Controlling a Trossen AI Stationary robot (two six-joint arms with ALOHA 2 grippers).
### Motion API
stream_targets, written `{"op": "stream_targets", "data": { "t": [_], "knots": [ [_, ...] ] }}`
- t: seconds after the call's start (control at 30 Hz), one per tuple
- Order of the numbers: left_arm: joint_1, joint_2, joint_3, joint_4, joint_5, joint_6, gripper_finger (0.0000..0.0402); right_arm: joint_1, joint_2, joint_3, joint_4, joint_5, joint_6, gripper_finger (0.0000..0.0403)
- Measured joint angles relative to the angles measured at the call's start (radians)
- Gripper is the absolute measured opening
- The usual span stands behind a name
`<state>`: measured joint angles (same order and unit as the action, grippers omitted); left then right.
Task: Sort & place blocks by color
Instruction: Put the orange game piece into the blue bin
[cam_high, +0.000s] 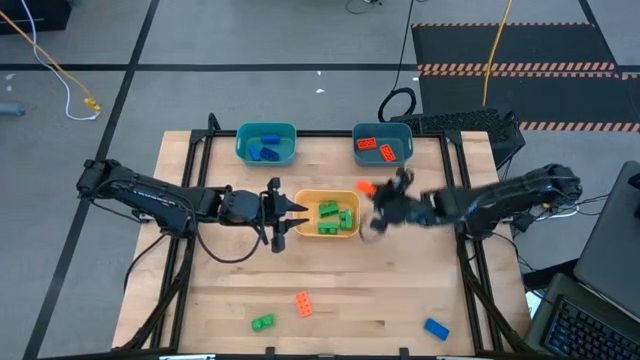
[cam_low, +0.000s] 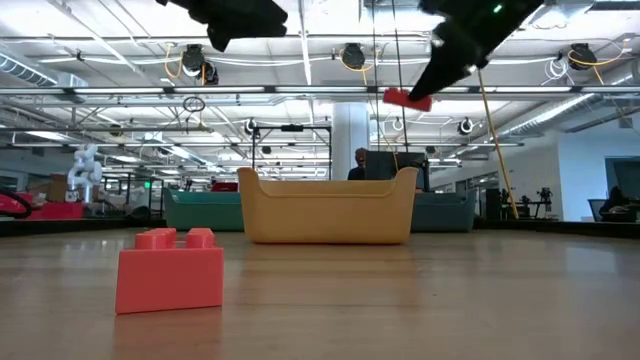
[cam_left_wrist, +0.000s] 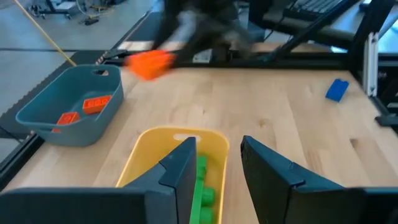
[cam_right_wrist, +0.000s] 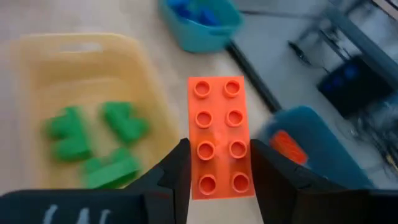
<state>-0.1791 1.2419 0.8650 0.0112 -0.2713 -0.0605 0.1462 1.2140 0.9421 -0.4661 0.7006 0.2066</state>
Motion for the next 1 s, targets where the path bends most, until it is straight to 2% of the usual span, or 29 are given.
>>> {"op": "stream_targets", "data": {
  "t": [0.3, 0.47, 0.7, 0.9, 1.0],
  "knots": [
    [-0.037, 0.000, 0.000, 0.120, 0.017, 0.027, 0.0129, -0.438, 0.025, 0.000, 0.072, -0.216, -0.144, 0.0121],
    [-0.061, 0.000, 0.000, 0.118, 0.019, 0.061, 0.0129, -0.614, 0.061, 0.000, 0.128, -0.339, -0.159, 0.0121],
    [-0.063, 0.011, 0.000, 0.108, 0.019, 0.065, 0.0129, -0.752, 0.139, 0.000, 0.155, -0.411, -0.167, 0.0121],
    [-0.061, 0.025, 0.000, 0.108, 0.019, 0.059, 0.0129, -0.821, 0.218, 0.000, 0.174, -0.417, -0.108, 0.0124],
    [-0.064, 0.030, 0.001, 0.119, 0.018, 0.058, 0.0129, -0.840, 0.242, 0.000, 0.187, -0.413, -0.052, 0.0185]
  ]
}}
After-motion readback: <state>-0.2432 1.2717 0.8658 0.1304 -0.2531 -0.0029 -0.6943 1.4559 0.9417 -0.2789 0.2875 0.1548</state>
